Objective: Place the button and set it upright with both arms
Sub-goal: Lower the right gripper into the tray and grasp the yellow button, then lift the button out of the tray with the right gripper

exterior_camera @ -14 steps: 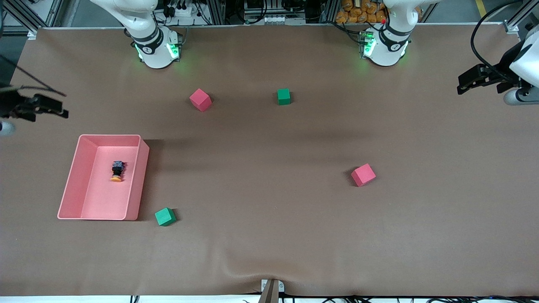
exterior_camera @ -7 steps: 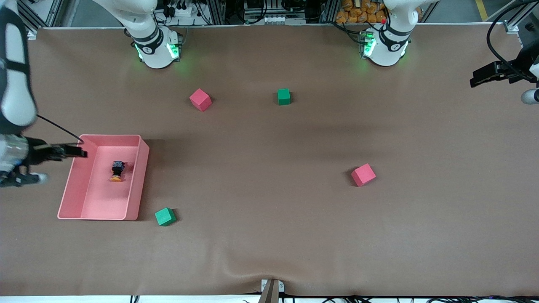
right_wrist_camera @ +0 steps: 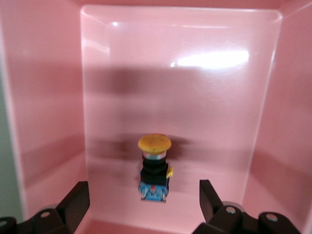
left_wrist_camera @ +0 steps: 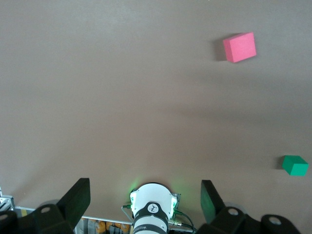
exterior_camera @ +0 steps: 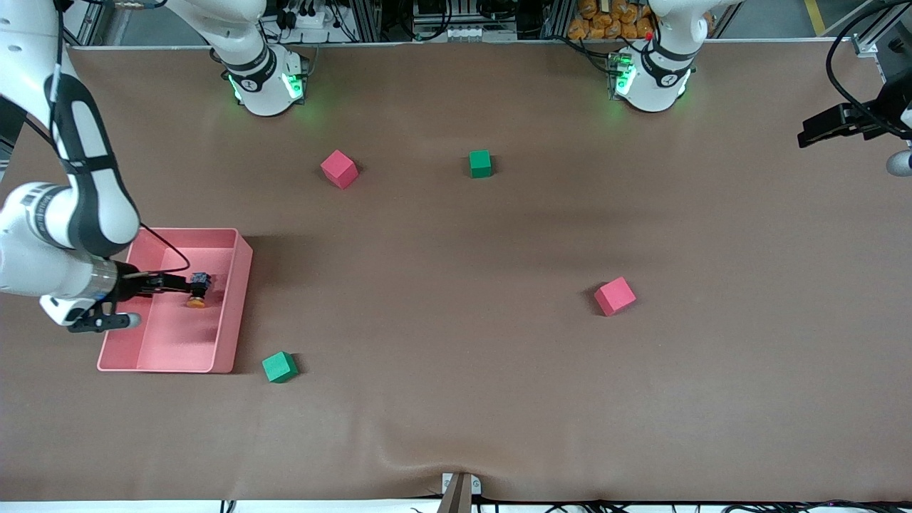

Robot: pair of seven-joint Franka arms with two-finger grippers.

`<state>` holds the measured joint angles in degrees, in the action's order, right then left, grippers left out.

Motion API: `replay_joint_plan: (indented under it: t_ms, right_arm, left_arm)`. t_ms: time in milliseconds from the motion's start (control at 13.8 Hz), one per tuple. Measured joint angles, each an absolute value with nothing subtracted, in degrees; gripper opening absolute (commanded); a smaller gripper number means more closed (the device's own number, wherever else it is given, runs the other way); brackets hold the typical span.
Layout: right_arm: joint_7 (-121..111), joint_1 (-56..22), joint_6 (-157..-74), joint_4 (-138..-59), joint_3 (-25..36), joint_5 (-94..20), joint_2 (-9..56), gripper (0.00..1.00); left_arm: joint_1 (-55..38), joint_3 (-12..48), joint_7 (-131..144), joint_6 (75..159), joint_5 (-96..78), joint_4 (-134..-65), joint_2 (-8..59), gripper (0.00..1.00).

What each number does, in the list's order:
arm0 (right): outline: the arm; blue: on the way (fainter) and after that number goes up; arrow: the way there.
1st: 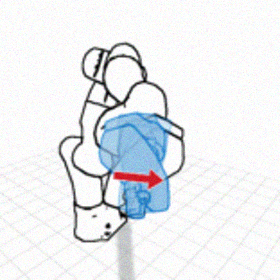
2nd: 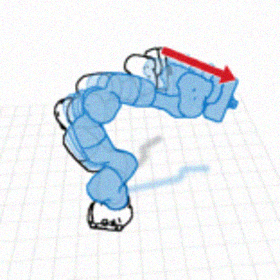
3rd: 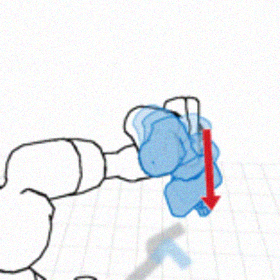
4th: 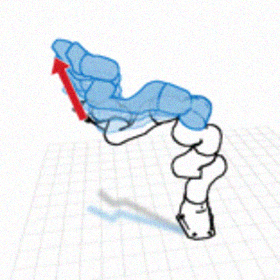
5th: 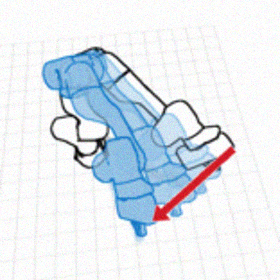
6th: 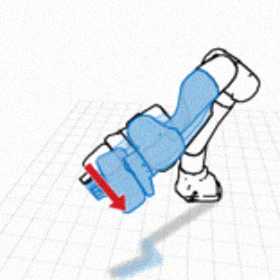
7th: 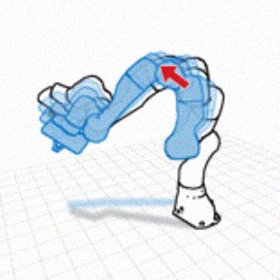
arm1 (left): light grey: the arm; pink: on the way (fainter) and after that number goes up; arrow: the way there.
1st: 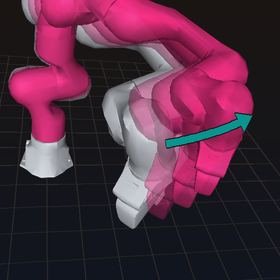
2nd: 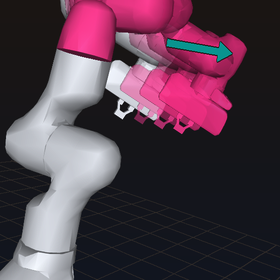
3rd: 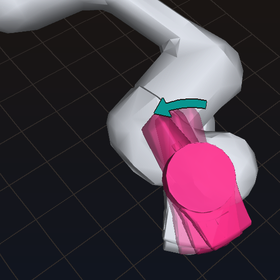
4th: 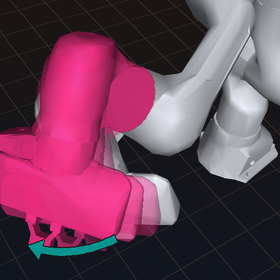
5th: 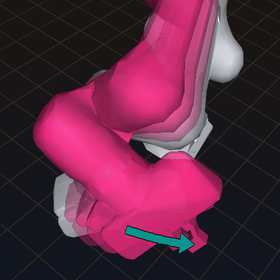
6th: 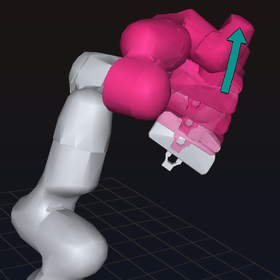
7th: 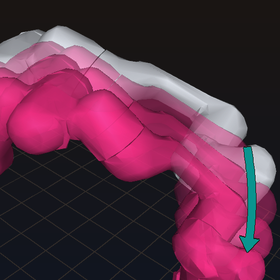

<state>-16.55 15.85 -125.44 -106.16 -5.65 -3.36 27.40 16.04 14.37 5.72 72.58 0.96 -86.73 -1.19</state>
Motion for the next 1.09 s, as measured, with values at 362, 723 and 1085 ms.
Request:
replay_joint_plan:
  t_ms: [362, 723, 1085]
  right_arm:
    - [-16.1, 14.7, -133.4, -109.7, -5.7, -3.4, 31.5, 1.00]
    - [-15.9, 14.5, -135.9, -110.0, -5.5, -3.4, 33.0, 0.26]
    - [-16.3, 14.8, -136.1, -109.5, -5.2, -3.4, 33.1, 0.00]
  left_arm:
    - [17.5, 12.8, 5.7, 72.3, 1.0, -85.9, -2.3, 1.00]
    - [17.5, 12.7, 5.7, 68.9, 0.8, -85.9, -4.4, 1.00]
    - [17.3, 13.3, 5.3, 68.8, -2.9, -85.3, -5.0, 1.00]
